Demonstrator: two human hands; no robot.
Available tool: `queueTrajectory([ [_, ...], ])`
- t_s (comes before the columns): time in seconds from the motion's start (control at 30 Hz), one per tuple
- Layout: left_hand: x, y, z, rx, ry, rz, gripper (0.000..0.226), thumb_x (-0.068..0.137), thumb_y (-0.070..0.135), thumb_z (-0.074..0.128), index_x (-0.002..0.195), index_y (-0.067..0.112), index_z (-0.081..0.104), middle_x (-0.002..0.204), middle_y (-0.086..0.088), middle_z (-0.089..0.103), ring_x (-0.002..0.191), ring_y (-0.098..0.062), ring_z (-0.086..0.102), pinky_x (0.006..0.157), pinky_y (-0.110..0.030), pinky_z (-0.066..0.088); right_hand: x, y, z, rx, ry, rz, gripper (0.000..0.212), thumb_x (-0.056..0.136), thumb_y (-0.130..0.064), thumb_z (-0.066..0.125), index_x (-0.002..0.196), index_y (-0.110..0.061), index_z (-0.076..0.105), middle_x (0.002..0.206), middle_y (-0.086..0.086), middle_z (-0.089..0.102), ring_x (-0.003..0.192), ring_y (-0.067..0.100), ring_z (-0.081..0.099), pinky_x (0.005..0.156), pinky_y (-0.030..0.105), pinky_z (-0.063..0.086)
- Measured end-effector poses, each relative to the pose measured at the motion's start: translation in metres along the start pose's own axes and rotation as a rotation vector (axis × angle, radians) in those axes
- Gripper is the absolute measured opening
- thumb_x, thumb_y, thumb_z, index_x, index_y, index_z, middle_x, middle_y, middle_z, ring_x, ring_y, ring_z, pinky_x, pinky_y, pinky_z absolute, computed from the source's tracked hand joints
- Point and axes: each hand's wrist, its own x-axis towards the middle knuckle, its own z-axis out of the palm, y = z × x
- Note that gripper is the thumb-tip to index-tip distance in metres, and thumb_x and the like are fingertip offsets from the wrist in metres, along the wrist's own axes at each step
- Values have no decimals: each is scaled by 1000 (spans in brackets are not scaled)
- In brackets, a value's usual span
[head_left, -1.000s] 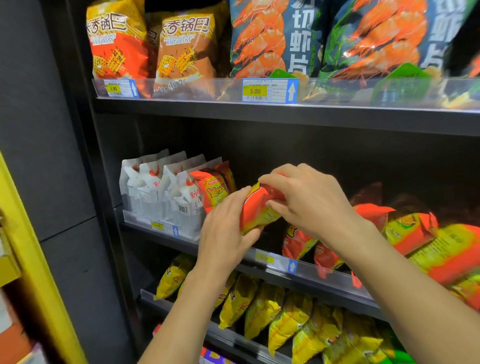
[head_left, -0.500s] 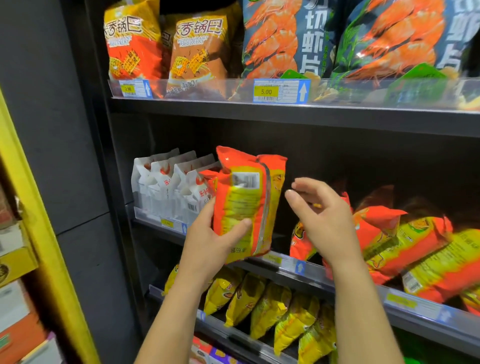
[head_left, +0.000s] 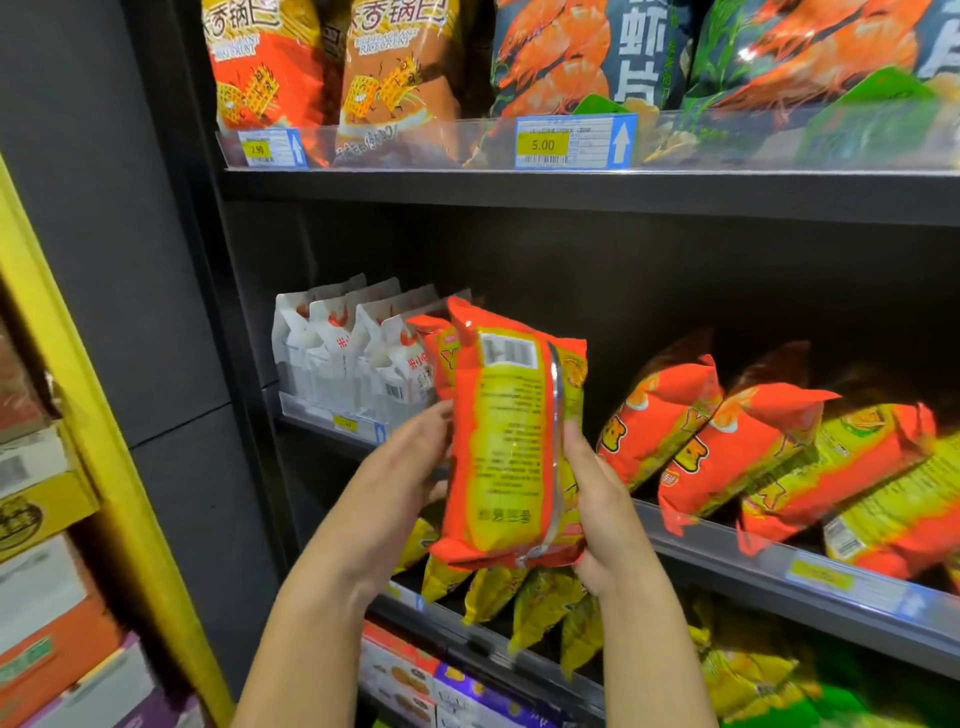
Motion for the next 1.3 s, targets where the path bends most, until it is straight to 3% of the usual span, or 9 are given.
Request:
queueTrajectory([
  [0.2,1,9,-6,-380,163,-111,77,87,70,47,143,18,58,131,-6,74,122,-25,71,102,-48,52,3,17,2,244,6,158,57,95,-59,57,132,-19,72,131,17,72,122,36,70,111,60,47],
  [0.33,-3,12,-6,-253,117,-101,69,89,69,46,140,24,59,127,-1,76,118,-21,73,100,-47,53,4,17,4,159,26,168,52,96,-59,58,130,-22,73,126,14,75,117,33,73,109,60,49],
  [0.47,-6,11,0,26,-10,-114,48,96,71,51,135,46,66,132,9,74,122,-16,71,108,-49,50,1,12,11,-49,-6,93,45,102,-56,53,132,-26,69,120,5,78,113,25,75,107,57,53],
  [0.6,1,-2,6,263,115,-126,65,79,89,59,135,56,55,126,17,74,111,-14,75,104,-52,55,-2,7,18,-102,-27,102,51,102,-62,43,134,-30,67,121,2,78,115,22,74,109,53,53],
  [0.8,-4,-18,1,-194,120,-252,59,90,65,56,132,26,70,119,-9,79,107,-29,77,92,-44,60,-5,0,0,-27,-13,98,76,99,-73,25,130,-17,65,119,16,77,116,37,72,105,61,53],
  [0.9,-4,-28,-1,-255,100,-259,73,84,70,56,138,23,67,127,-14,75,117,-33,73,107,-52,52,-7,-1,-3,-53,-35,58,80,94,-74,30,133,-13,64,117,14,77,110,31,74,100,56,58],
  [1.03,-2,-29,4,-154,126,-129,67,88,64,58,142,26,61,130,-10,74,116,-31,74,103,-51,53,-14,-2,-1,-207,-130,-26,62,91,-68,42,130,-25,65,120,-3,78,115,16,73,101,46,58],
  [1.17,-4,-26,4,119,100,16,55,92,61,68,142,43,53,133,6,72,121,-20,72,104,-57,54,-17,0,-2,-371,-173,-103,54,91,-51,75,137,-26,62,127,-4,75,118,17,72,102,47,57],
  [1.3,-7,-23,-2,244,30,114,63,89,28,78,145,35,50,133,7,72,123,-15,70,103,-46,56,-16,4,-15,-462,-154,-165,58,88,-29,84,139,-25,58,129,-7,73,121,13,69,102,44,57],
])
